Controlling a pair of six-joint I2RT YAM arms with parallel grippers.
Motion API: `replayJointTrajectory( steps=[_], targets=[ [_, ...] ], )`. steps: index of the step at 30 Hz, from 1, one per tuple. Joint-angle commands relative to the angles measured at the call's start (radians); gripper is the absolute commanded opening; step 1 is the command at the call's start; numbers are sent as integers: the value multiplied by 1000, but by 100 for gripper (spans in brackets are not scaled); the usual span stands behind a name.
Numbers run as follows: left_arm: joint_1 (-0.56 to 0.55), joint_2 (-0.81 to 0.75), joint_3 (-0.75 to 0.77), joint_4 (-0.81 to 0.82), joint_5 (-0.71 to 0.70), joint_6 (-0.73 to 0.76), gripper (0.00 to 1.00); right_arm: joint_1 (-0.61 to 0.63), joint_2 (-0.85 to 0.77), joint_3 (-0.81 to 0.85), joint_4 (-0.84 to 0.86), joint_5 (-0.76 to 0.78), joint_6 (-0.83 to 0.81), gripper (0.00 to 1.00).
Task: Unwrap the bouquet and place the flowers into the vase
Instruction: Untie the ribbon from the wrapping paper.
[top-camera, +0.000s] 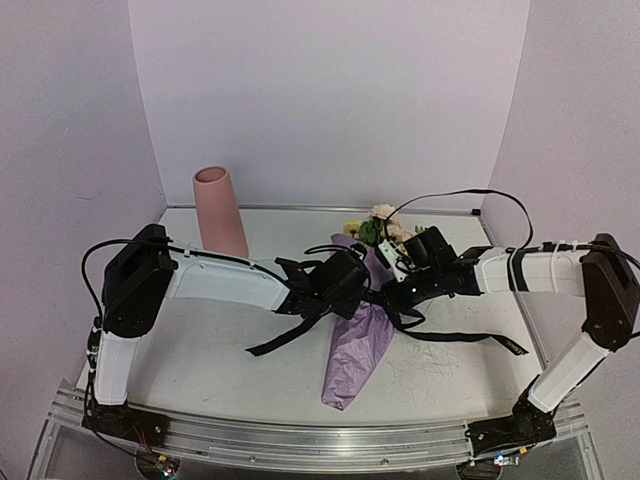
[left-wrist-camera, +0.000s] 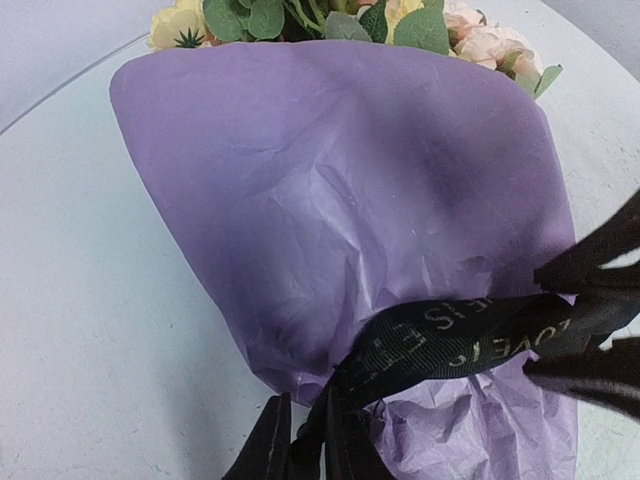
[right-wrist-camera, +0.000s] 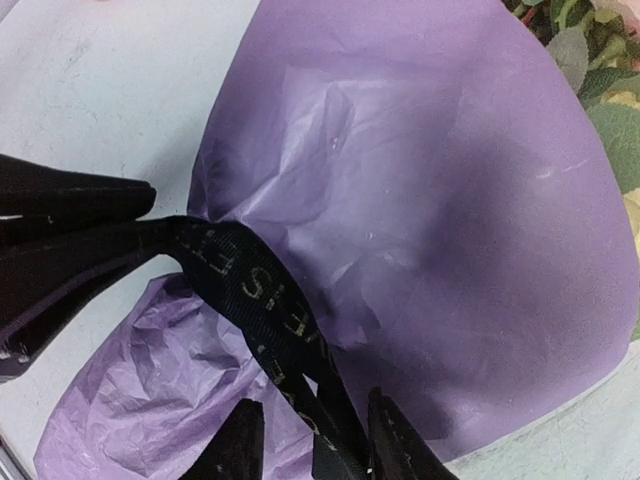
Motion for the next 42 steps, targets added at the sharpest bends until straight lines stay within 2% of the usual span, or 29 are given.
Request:
replayJointTrajectory(
  steps=[1, 3, 12, 17, 23, 28, 31, 37, 42],
  targets=[
    [10, -59, 1, 32, -8, -18, 13, -1, -73, -42, -20, -23, 13, 27],
    [10, -57, 2, 31, -7, -18, 13, -1, -81, -56, -23, -28, 18, 24],
    [11, -40, 9, 29, 0, -1, 14, -1, -106, -83, -40, -33, 31, 24],
    [11, -37, 8, 25, 9, 8, 15, -1, -115, -92, -54, -29, 36, 13],
    [11, -28, 6, 17, 12, 11, 16, -1, -163, -112, -65, 17, 44, 13],
    [12, -13, 12, 1, 25, 18, 18, -1, -203, -118, -81, 35, 45, 0],
    [10, -17, 12, 0, 39, 32, 23, -1, -220, -117, -89, 38, 46, 0],
    [9, -48, 12, -1, 96, 76, 40, -1, -243, -107, -99, 31, 48, 0],
    [7, -69, 7, 2, 114, 98, 46, -1, -241, -99, -102, 25, 46, 0]
  ],
)
